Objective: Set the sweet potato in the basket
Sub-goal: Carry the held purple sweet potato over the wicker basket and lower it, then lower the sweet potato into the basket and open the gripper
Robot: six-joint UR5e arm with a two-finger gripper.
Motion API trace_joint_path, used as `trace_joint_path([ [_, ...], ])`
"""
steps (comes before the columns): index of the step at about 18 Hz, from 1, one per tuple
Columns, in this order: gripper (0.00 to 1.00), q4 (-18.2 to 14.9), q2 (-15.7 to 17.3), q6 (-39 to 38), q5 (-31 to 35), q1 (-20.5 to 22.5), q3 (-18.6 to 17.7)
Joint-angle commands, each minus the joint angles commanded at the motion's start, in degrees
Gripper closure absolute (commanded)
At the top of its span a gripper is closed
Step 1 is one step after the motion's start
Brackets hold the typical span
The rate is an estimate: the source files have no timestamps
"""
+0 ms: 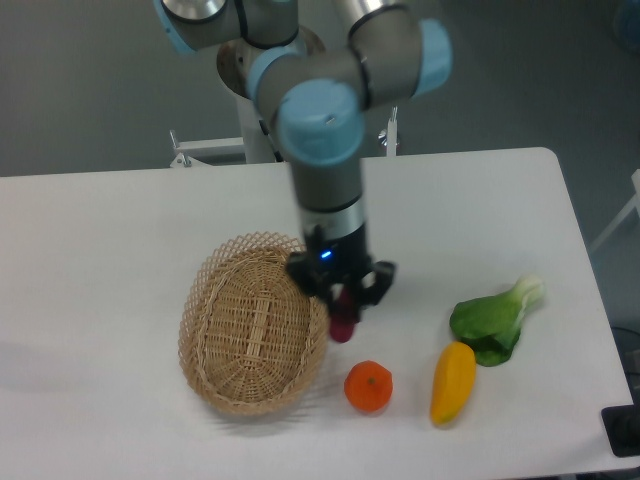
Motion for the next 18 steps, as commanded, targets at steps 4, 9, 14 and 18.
trace_joint_path([
  [4, 0.60, 3.3, -3.0, -1.7, 8.8, -5.3, -4.0],
  [9, 0.59, 5.5, -4.9, -3.0, 9.4, -6.8, -7.0],
  [14, 0.58, 5.4, -5.6, -2.5, 9.6, -7.5, -8.4],
  [18, 0.51, 5.4, -5.9, -2.5, 9.6, -7.5, -8.4],
])
